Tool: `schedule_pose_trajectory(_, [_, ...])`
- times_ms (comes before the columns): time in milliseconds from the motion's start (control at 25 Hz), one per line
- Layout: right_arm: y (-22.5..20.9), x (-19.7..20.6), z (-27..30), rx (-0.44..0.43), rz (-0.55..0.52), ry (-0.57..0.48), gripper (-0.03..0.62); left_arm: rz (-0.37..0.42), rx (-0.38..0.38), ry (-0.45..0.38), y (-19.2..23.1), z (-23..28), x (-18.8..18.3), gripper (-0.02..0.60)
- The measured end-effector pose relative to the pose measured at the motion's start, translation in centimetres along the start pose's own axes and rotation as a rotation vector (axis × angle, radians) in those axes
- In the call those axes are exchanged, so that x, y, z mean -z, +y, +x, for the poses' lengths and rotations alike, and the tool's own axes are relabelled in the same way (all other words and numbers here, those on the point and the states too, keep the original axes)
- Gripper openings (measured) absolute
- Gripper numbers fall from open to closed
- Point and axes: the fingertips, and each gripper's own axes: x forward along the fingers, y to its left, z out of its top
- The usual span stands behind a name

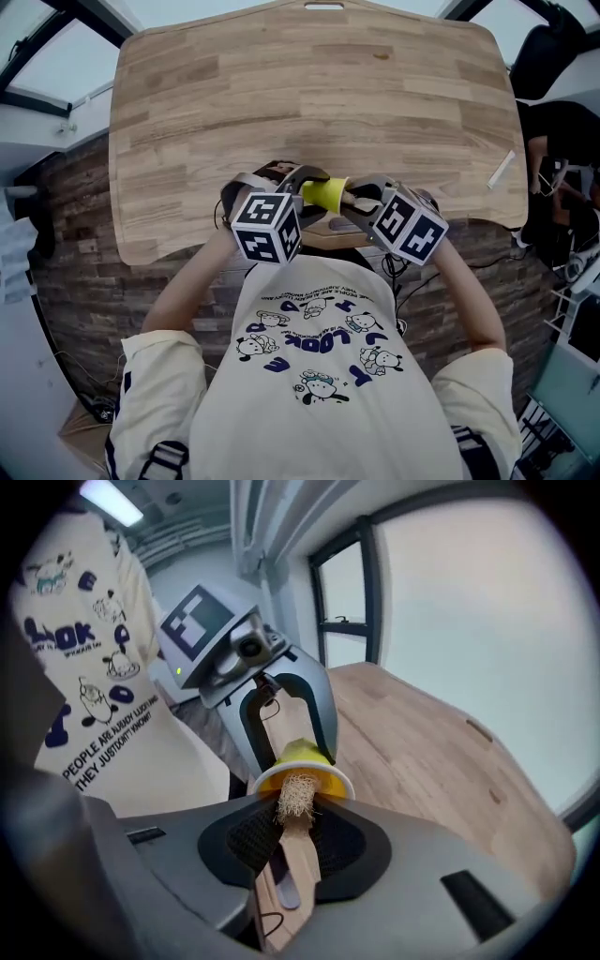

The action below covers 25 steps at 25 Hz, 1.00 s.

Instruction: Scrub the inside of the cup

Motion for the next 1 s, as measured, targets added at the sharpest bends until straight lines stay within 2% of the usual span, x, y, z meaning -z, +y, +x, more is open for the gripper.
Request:
schedule_pose_trajectory(280, [0.4,0.6,0.5,0.063,-0.248,0.083,0.077,-0.096,0.071,-0.006,-0.6,0.3,0.2,0.255])
schedule_pose_trajectory(600, [0.5,0.9,0.5,0.099,-0.411,0.125,0.077,-0.22,0.155,-0.051,-1.0,0.6,0.2,0.255])
schedule_pose_trajectory(880, [1.0,1.0,0.5,0.112,-0.555,0.158,0.078,-0.288,0.236,-0.072,-1.6,0.6,0.1,0.255])
schedule_pose_trajectory(1000, [1.2,1.0,0.4,0.121,-0.631,0.178,0.078,-0.355,0.287,-0.095,-1.9,0.5,0.1,0.255])
